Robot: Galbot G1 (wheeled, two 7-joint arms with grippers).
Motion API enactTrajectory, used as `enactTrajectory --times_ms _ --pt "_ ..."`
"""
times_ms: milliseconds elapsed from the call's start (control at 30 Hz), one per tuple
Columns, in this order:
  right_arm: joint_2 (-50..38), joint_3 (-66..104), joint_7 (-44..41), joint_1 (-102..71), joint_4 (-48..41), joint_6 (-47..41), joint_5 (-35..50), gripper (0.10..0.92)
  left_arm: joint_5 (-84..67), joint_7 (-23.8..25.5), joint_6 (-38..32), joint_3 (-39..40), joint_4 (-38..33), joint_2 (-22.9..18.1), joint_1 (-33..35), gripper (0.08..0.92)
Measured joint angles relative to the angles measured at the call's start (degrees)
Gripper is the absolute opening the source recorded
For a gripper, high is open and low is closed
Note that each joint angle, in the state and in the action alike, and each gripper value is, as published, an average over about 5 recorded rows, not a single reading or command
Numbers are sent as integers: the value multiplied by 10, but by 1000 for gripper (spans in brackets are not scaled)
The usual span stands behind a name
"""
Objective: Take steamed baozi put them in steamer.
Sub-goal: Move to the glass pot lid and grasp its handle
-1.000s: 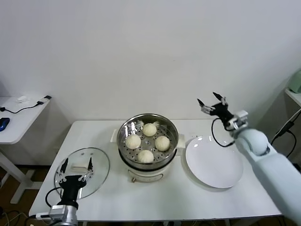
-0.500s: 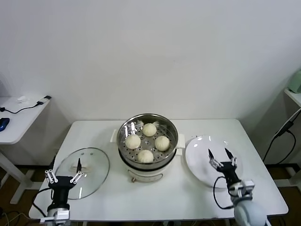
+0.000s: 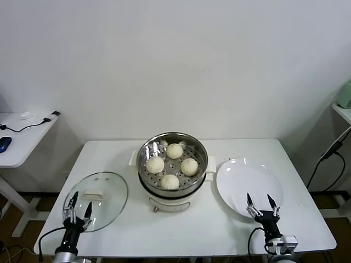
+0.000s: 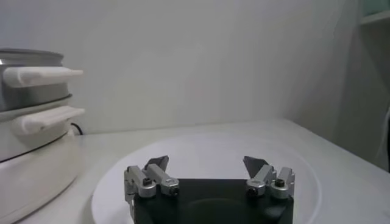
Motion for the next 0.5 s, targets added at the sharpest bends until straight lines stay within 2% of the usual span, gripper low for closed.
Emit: enactTrajectory --times_ms 500 --pt "16 18 2 -13 2 6 -8 823 102 -8 21 5 80 14 -73 823"
